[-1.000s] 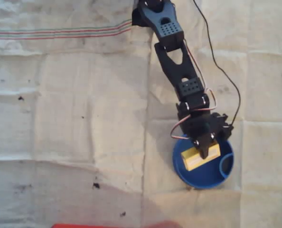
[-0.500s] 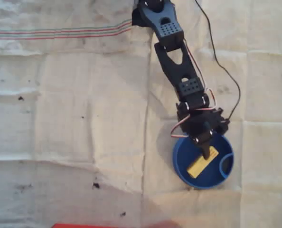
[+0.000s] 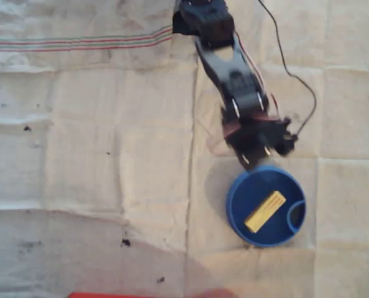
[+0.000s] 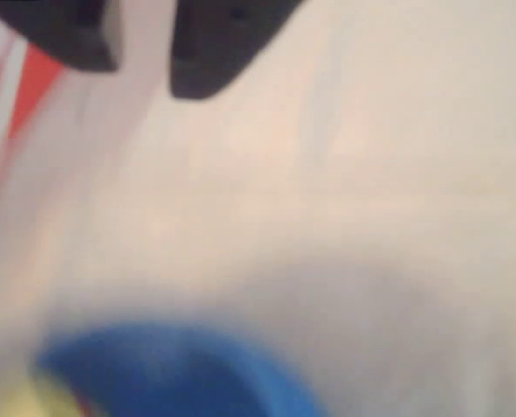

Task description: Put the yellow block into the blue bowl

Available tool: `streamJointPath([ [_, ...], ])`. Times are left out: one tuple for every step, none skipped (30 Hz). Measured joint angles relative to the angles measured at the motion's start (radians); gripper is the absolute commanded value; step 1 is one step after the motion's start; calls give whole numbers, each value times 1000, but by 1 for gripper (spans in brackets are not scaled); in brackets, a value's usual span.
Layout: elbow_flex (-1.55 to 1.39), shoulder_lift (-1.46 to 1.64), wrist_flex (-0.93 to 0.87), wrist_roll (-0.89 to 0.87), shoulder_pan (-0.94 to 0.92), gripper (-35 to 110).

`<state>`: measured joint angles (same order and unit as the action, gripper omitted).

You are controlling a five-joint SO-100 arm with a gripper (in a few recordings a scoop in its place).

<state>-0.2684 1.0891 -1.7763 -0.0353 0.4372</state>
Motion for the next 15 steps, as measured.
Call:
streamJointPath([
  [2,48,-29,-15,3,0],
  [2,101,-46,-31,5,0],
  [2,149,-51,-41,6,0],
  [2,196,-52,-48,6,0],
  [3,241,-52,-54,6,0],
  [3,281,-55,-57,6,0],
  [8,314,-58,-60,5,0],
  [12,342,-60,-60,5,0],
  [15,365,-61,-60,5,0],
  [18,382,-61,-60,5,0],
  [18,400,-61,-60,5,0],
  [18,417,-61,-60,5,0],
  [18,434,-61,-60,5,0],
  [18,451,-61,-60,5,0],
  [18,469,-63,-60,0,0],
])
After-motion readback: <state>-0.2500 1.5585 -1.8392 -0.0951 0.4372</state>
